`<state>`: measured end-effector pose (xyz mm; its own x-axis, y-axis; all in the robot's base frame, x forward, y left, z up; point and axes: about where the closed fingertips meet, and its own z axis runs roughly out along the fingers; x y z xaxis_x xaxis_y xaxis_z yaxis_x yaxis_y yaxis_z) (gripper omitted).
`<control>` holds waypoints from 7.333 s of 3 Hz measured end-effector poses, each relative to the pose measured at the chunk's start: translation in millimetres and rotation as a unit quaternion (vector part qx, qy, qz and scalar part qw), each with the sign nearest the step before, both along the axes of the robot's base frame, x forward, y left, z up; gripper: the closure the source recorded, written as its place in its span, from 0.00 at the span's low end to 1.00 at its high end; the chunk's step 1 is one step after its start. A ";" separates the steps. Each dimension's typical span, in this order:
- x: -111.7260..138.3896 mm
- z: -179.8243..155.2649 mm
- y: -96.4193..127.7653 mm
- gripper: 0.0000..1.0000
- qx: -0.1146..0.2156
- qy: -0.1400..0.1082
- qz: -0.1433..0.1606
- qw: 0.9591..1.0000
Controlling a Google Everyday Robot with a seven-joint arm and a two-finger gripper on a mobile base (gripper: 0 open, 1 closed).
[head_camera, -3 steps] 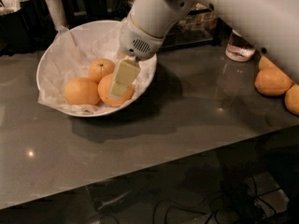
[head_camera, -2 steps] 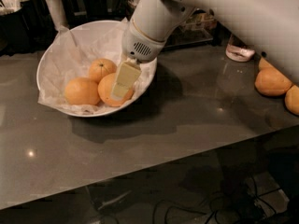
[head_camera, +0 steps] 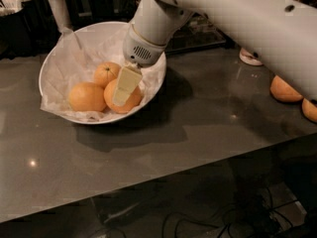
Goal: Pick orange from white bowl
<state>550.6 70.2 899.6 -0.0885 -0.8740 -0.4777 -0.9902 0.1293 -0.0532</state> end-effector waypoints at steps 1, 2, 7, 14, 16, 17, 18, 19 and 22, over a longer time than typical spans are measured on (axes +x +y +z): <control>4.0 -8.7 13.8 0.25 -0.007 0.011 0.008 1.000; -1.7 -15.1 22.8 0.26 -0.030 0.024 0.007 0.999; -30.3 -15.2 12.2 0.27 -0.074 0.038 -0.053 0.995; -18.4 -39.3 32.4 1.00 -0.075 0.033 -0.052 0.995; -45.8 -19.0 25.0 1.00 -0.003 -0.005 -0.035 0.999; -45.0 -19.0 26.3 1.00 -0.003 -0.006 -0.035 0.999; -41.4 0.3 20.1 1.00 0.036 -0.046 -0.037 0.998; -38.6 80.8 1.0 1.00 0.135 -0.146 -0.053 0.979; -82.4 195.5 -7.1 1.00 0.341 -0.271 -0.041 0.899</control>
Offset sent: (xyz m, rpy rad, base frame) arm -0.0078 0.0313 -0.0225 -0.1142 0.0860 0.0047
